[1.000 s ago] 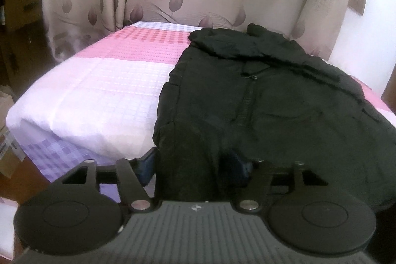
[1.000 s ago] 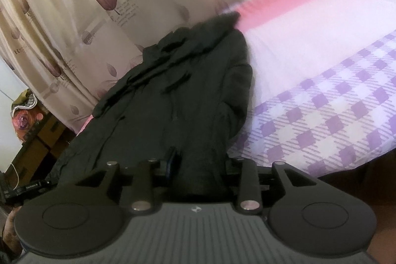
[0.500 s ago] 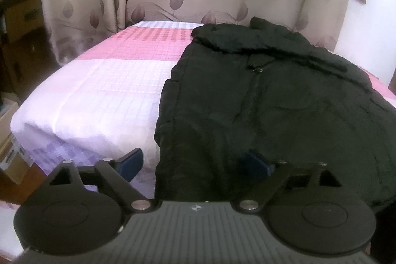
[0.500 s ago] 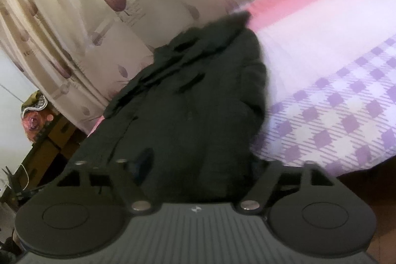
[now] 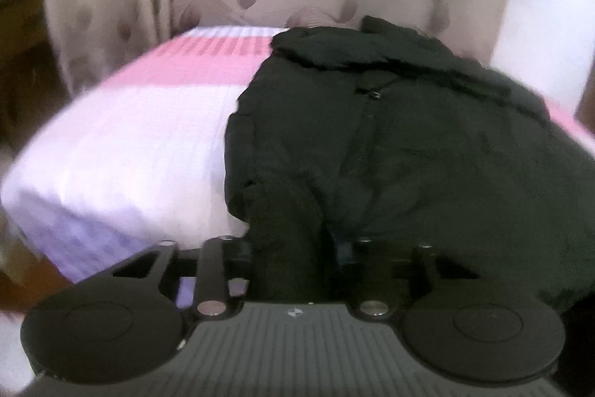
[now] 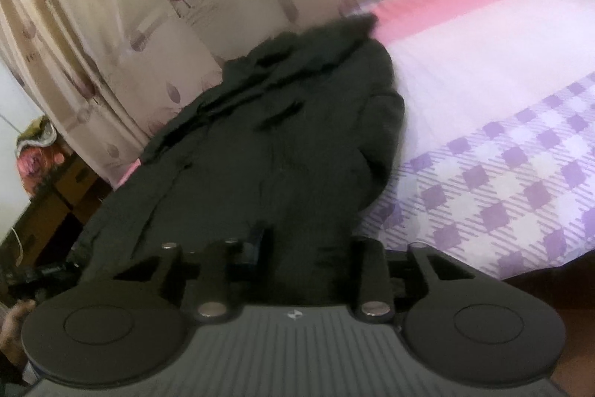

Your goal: Fold large clothes

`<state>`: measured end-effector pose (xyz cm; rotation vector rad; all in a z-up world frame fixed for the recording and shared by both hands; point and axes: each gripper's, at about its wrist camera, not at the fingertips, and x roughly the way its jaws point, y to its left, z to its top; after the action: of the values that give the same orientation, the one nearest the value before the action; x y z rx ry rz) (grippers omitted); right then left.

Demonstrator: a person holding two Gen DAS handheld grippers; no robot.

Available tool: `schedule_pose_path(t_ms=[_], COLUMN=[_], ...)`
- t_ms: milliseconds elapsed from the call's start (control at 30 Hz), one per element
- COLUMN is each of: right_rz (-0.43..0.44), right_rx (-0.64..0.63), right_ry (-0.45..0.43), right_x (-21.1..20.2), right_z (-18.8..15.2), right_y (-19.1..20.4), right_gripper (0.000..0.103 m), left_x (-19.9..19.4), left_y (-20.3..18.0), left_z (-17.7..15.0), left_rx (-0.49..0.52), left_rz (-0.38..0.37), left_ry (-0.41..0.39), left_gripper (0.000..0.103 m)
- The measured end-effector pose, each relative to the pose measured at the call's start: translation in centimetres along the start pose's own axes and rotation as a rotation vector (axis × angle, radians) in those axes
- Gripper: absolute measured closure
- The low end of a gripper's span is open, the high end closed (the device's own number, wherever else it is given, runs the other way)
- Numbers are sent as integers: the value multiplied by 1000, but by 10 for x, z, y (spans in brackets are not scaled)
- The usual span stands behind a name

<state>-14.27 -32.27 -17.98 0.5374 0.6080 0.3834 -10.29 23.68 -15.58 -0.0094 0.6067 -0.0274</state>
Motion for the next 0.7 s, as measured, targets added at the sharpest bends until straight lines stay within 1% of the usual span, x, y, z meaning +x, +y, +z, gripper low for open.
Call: schedule_pose_path(t_ms=[67,167,333,500,633,700], right_rz=[11,19,18,31,26,24], right_rx=[12,27,29,76,66,54], right_ry=[-1,2,19,27,30,32], right_x=[-2,-3,-4,-4,-4,-4], right_z=[1,2,4,3,2,1], right_y=[-3,-6,-8,-15,-15,-13], right_gripper=[78,79,78,78,77,77], left_x=[-1,-1,1,2,4,4], left_y=[-8,-12,-12,-12,-12,-9], left_z=[1,0,-1,-2,-4,-5], left_rx=[49,75,74,70,65,54], left_rz=[26,41,44,45,47,32], left_ry=[-6,-9,-6,-8,-11,-14], left_gripper=[69,69,67,66,61,61])
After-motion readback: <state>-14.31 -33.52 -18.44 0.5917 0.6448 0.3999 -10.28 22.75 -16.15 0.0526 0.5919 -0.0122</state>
